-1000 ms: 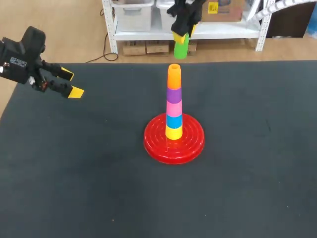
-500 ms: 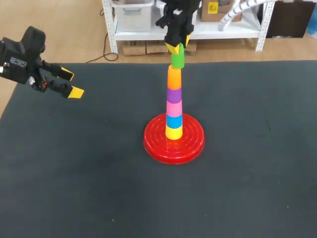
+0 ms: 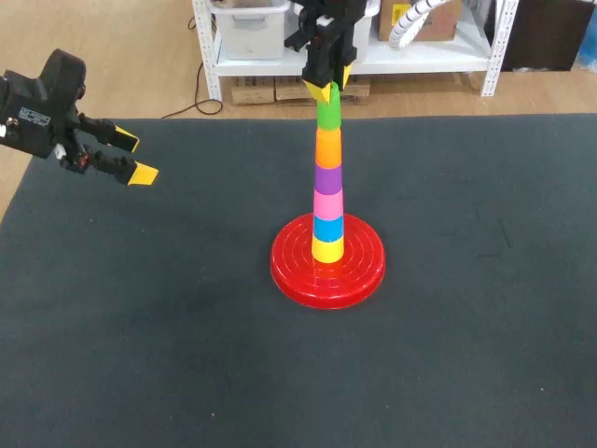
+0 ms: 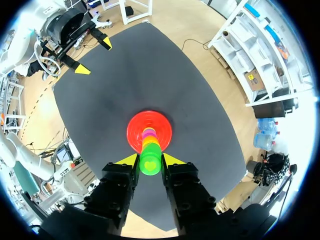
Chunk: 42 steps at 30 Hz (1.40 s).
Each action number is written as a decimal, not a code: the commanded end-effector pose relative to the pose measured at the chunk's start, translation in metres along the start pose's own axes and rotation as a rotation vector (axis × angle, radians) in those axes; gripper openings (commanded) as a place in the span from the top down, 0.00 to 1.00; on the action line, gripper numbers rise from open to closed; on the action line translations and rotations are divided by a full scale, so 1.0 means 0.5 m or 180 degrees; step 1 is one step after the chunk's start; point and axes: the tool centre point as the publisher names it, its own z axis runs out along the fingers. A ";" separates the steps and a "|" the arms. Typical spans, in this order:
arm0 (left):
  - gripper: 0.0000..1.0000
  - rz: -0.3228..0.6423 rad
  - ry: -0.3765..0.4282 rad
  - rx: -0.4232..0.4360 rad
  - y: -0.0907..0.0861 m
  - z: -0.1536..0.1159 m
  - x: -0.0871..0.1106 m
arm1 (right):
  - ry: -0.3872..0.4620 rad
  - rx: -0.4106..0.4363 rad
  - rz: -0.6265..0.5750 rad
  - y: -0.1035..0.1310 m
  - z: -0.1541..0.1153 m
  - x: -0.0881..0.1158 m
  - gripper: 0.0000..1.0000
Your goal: Pick up and stack the cylinders on the red base in this order: pink,purple,orange,green
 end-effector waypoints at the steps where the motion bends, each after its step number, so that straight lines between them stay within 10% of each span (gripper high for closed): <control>1: 0.00 0.0008 -0.0012 0.0009 0.002 0.001 0.002 | 0.0002 0.0009 -0.0007 0.002 0.004 0.001 1.00; 36: 0.00 0.0008 -0.0012 0.0009 0.002 0.001 0.002 | 0.0166 0.0027 0.0137 -0.003 0.046 -0.009 1.00; 37: 0.00 0.0008 -0.0012 0.0009 0.002 0.001 0.002 | 0.0136 0.0042 0.0124 -0.003 0.039 -0.011 0.86; 38: 0.00 0.0008 -0.0012 0.0009 0.002 0.001 0.002 | 0.0077 0.0066 0.0140 -0.002 0.023 -0.014 0.16; 39: 0.00 0.0008 -0.0012 0.0009 0.002 0.001 0.002 | 0.0036 0.0094 0.0098 0.000 0.007 -0.017 0.00; 42: 0.00 0.0008 -0.0012 0.0009 0.002 0.001 0.002 | 0.0036 0.0094 0.0098 0.000 0.007 -0.017 0.00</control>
